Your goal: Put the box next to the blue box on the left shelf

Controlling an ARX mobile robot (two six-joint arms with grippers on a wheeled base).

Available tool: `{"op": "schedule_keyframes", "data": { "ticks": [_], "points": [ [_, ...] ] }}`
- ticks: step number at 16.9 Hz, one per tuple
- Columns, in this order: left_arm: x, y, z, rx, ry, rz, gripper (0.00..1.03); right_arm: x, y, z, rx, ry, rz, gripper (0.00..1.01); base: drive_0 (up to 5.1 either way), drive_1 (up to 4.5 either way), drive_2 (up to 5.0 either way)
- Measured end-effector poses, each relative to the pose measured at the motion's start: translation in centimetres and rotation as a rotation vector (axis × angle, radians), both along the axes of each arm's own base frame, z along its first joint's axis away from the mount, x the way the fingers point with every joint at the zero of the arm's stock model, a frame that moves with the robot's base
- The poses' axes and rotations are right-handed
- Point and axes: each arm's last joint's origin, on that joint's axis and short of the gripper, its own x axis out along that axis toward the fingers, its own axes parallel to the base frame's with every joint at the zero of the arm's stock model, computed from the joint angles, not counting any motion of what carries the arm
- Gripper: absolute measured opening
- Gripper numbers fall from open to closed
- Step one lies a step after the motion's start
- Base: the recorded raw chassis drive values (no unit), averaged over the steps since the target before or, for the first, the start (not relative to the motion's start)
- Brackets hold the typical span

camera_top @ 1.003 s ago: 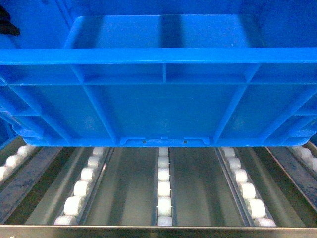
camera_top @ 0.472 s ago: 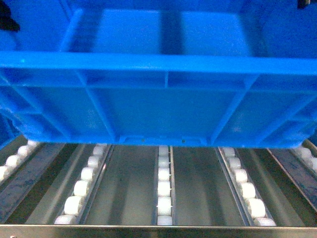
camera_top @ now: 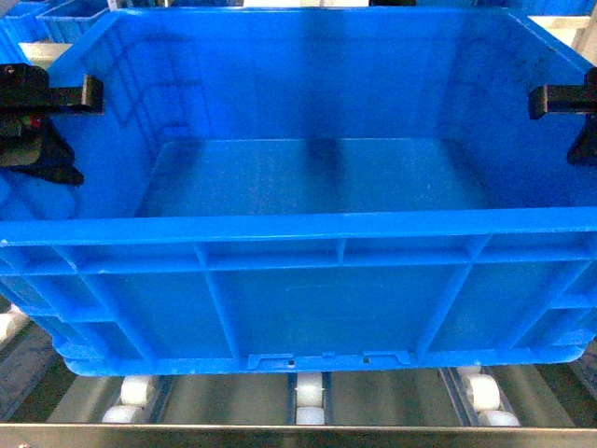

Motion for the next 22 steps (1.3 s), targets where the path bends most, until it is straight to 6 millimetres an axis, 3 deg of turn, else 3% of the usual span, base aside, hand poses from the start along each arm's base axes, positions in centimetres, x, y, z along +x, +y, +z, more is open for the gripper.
{"op": "schedule_keyframes", "data": {
  "ticks": [5,8,13,14,18,21,22],
  "points": [
    [1.6,0.4,-2.0,0.004,0.089,0.022,0.19,2.0,0.2,-2.1,0.082,0.078,0.019,0.21,0.0,0.00,0.0],
    [2.8,0.5,-2.1,0.044,0.105,0.016,0.19,2.8,0.4,-3.3,0.137,0.124,0.002,0.21,0.0,0.00,0.0],
    [3.4,0.8,-2.2,0.046,0.144,0.005,0.19,2.9,0.4,-3.5,0.161,0.167,-0.043,0.21,0.0,0.00,0.0],
    [3.4,0.8,-2.2,0.038,0.150,0.005,0.22,2.9,0.4,-3.4,0.161,0.167,-0.045,0.26,0.0,0.00,0.0],
    [3.4,0.0,-3.1,0.023,0.133,-0.035,0.64,3.1,1.0,-3.2,0.209,0.129,-0.055,0.68,0.0,0.00,0.0],
    [4.4,-0.8,-2.2,0.023,-0.046,-0.003,0.94,3.0,1.3,-2.2,0.255,0.039,-0.016,0.98,0.0,0.00,0.0],
    [4.9,-0.7,-1.4,0.026,-0.153,0.041,1.00,2.8,1.5,-1.2,0.279,-0.022,-0.002,0.99,0.0,0.00,0.0]
  ]
}}
